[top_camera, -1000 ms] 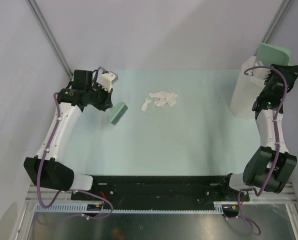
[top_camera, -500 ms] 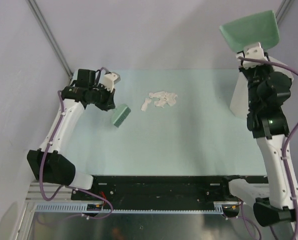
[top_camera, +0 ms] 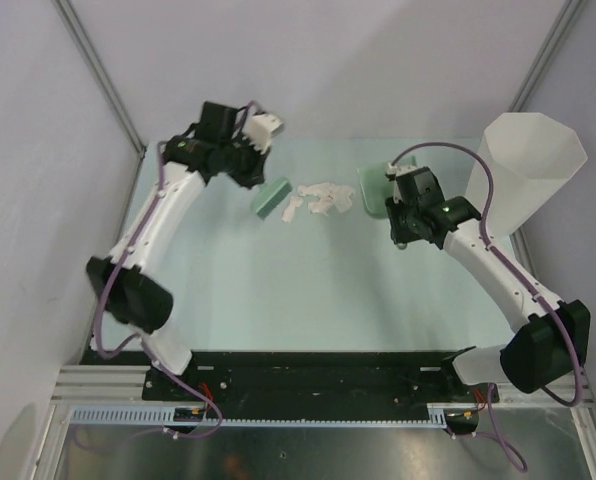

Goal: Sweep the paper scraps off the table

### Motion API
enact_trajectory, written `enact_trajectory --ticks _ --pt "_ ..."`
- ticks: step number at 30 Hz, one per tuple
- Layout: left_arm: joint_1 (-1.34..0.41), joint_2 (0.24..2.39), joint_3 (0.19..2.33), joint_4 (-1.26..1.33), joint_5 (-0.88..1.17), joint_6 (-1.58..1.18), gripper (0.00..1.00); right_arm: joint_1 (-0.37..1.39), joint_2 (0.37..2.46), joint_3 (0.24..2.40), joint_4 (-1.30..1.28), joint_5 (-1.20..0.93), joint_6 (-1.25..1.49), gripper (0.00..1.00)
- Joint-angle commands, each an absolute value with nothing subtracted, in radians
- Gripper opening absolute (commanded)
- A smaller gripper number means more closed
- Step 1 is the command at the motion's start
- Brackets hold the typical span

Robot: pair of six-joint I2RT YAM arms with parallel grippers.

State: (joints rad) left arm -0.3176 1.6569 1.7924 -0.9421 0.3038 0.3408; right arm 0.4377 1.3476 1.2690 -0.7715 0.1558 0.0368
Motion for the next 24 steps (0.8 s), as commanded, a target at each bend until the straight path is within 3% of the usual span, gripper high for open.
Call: enact_trajectory --ticks 1,8,16,24 --pt "-0.471 1.872 2.111 -0.910 0.218 0.302 0.00 0.361 1.315 1.205 -0.831 0.097 0.222 0.00" --pt "-0.541 2.288 2.575 -0.884 0.331 -0.073 0.00 0.325 1.270 1.083 -0.831 0.103 0.241 0.00" --pt "-0.560 2.413 2.527 -0.707 0.157 -0.124 0.00 0.324 1.206 1.058 -0.853 0.094 0.248 0.00" --pt "-0.427 2.372 2.295 -0.706 0.304 -0.150 0.00 0.374 1.209 1.049 -0.865 0.060 0.314 0.00"
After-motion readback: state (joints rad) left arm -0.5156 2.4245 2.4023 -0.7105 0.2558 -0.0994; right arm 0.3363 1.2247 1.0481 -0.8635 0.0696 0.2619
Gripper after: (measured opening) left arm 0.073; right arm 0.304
